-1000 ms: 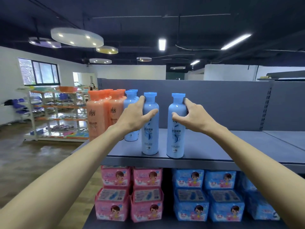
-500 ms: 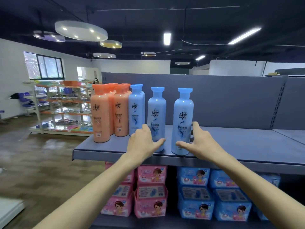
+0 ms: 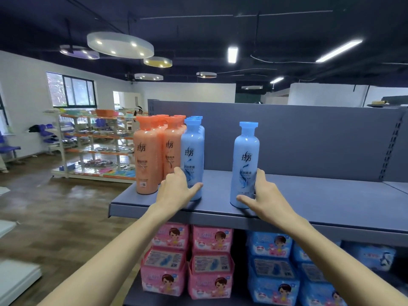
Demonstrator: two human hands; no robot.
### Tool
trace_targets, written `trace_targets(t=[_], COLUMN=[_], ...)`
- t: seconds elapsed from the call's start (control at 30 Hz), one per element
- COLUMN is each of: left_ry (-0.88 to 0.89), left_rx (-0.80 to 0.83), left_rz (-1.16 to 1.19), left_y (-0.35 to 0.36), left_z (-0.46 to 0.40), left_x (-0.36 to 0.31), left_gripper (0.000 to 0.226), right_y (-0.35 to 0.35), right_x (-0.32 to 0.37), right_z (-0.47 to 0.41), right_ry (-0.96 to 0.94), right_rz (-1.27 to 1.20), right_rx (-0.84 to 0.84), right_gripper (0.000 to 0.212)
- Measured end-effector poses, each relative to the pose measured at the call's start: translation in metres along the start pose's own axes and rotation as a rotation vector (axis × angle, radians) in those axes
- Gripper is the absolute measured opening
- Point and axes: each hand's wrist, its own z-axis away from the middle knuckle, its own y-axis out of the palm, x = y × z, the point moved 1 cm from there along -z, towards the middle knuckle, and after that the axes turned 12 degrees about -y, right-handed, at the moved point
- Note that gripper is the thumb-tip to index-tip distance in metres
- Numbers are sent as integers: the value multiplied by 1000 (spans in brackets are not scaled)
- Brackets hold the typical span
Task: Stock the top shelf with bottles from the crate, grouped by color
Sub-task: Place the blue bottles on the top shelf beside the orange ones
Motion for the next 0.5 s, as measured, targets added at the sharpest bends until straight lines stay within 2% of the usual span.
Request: trace_targets(t=[0.27,0.5], left_ry=[-37,2], left_rx=[47,52], left_rz=[31,6], left_y=[-4,-3], left_z=[-14,-14], left_x=[4,7], left_gripper=[57,57], right_y=[15,23], right_x=[4,3], right_z=[-11,-16], right_ry=[-1,-9], right_rz=[-1,-1], right_rx=[-16,-28], right_gripper=[46,48])
